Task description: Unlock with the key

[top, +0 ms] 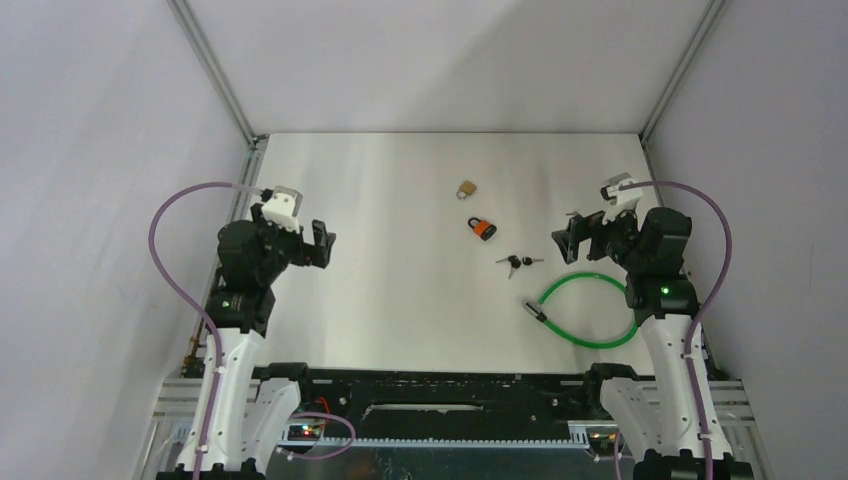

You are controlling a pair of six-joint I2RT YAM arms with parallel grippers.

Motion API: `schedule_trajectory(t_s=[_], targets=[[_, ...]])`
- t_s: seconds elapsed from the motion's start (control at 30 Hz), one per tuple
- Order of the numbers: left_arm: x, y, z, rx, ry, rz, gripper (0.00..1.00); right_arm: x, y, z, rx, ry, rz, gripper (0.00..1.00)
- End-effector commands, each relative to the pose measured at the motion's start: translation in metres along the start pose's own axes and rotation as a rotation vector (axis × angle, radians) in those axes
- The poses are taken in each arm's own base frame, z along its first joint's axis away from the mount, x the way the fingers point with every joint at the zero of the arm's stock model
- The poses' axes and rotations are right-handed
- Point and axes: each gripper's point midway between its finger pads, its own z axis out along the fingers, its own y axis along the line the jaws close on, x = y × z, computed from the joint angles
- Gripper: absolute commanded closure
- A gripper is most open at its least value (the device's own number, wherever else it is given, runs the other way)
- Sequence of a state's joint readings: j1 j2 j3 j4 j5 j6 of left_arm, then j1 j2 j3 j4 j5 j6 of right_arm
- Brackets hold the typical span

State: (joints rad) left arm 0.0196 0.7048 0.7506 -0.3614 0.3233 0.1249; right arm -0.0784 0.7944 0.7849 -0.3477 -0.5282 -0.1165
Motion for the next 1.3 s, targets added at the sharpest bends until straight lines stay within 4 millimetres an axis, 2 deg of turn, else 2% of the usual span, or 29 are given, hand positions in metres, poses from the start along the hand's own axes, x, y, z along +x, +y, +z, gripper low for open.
schedule_trajectory(t_s=[0.0, 0.23, 0.37, 0.47, 0.6, 0.67, 0.73, 0.83, 0.9, 1.07, 1.27], targets=[[-0.003, 0.004, -0.001, -0.025, -0.027, 0.03, 0.02, -0.017, 0.001, -0.003, -0.008, -0.059, -0.03, 0.0], [-0.011, 0.014, -0.005, -0.084, -0.027, 0.031, 0.02, -0.019, -0.001, -0.007, -0.004, -0.067, -0.037, 0.0], [-0.011, 0.018, -0.006, -0.103, -0.04, 0.049, 0.02, -0.01, 0.0, 0.0, -0.02, -0.048, -0.06, 0.0], [-0.008, 0.022, -0.004, -0.121, -0.016, 0.038, 0.02, -0.005, 0.0, 0.013, 0.007, -0.014, -0.089, 0.0], [0.001, 0.006, 0.002, -0.016, 0.032, 0.037, 0.02, 0.005, 0.01, 0.043, -0.008, 0.079, -0.135, 0.0], [0.005, 0.0, 0.003, 0.022, 0.051, 0.037, 0.02, 0.02, 0.016, 0.062, -0.049, 0.171, -0.159, 0.0], [0.006, -0.002, 0.005, 0.035, 0.054, 0.039, 0.02, 0.041, 0.024, 0.08, -0.109, 0.291, -0.205, 0.07], [0.007, -0.002, 0.004, 0.039, 0.062, 0.044, 0.02, 0.065, 0.021, 0.103, -0.156, 0.435, -0.237, 0.18], [0.007, -0.003, 0.004, 0.04, 0.059, 0.047, 0.02, 0.09, 0.018, 0.116, -0.208, 0.53, -0.263, 0.21], [0.01, -0.005, 0.005, 0.056, 0.066, 0.052, 0.02, 0.128, 0.022, 0.121, -0.37, 0.675, -0.361, 0.28], [0.014, -0.006, 0.009, 0.071, 0.079, 0.056, 0.02, 0.151, 0.022, 0.13, -0.432, 0.758, -0.394, 0.33]])
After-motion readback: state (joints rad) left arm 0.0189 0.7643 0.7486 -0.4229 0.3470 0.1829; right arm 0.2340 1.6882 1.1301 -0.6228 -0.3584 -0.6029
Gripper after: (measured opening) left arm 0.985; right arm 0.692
